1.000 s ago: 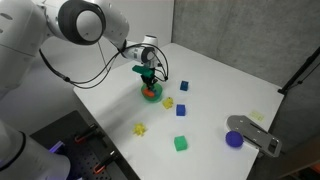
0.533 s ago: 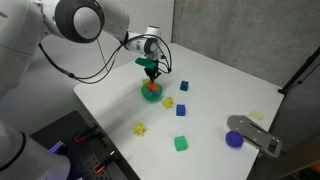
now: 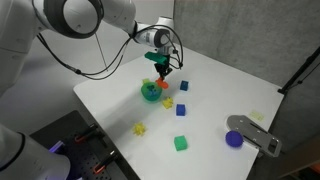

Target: Remove the orange toy from the green bowl and put it on the table

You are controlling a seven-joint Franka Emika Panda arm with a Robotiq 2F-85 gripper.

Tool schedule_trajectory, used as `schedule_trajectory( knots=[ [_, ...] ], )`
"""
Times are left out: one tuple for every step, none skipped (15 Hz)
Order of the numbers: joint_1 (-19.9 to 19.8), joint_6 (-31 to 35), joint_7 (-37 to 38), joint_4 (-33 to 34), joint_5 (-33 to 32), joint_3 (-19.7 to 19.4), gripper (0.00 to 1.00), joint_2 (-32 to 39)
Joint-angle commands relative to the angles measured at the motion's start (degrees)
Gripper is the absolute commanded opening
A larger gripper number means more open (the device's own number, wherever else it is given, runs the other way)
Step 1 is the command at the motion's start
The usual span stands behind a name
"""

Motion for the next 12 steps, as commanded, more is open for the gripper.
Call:
schedule_trajectory(
  knots=[
    [-3.2,-0.9,0.6,-2.0,-0.2,-1.5,0.06,-2.0],
    [-4.1,-1.1,0.6,-1.9,0.0,-2.0,0.06,-1.8],
    [-5.1,-1.4,0.7,-1.9,0.2,-2.4,0.36,-1.7],
    [-6.0,-1.5,0.6,-2.0,0.2,-2.7,0.36,-1.8],
    [-6.7,-1.7,0.6,-2.1,0.2,-2.9,0.38,-1.9],
    [-7.2,-1.9,0.5,-2.2,0.2,-3.0,0.45,-2.0],
    [-7.7,-2.6,0.3,-2.2,0.2,-3.0,0.52,-2.3],
    [-8.0,-3.0,0.1,-2.3,0.1,-3.1,0.61,-2.8],
    [-8.3,-3.7,0.0,-2.4,0.2,-3.0,0.68,-3.3],
    [-8.5,-4.4,0.0,-2.4,0.3,-2.9,0.77,-4.0],
    [-8.5,-5.4,0.0,-2.5,0.3,-2.8,0.85,-4.8],
    [-8.6,-6.8,-0.1,-2.6,0.5,-2.8,0.92,-5.9]
  ],
)
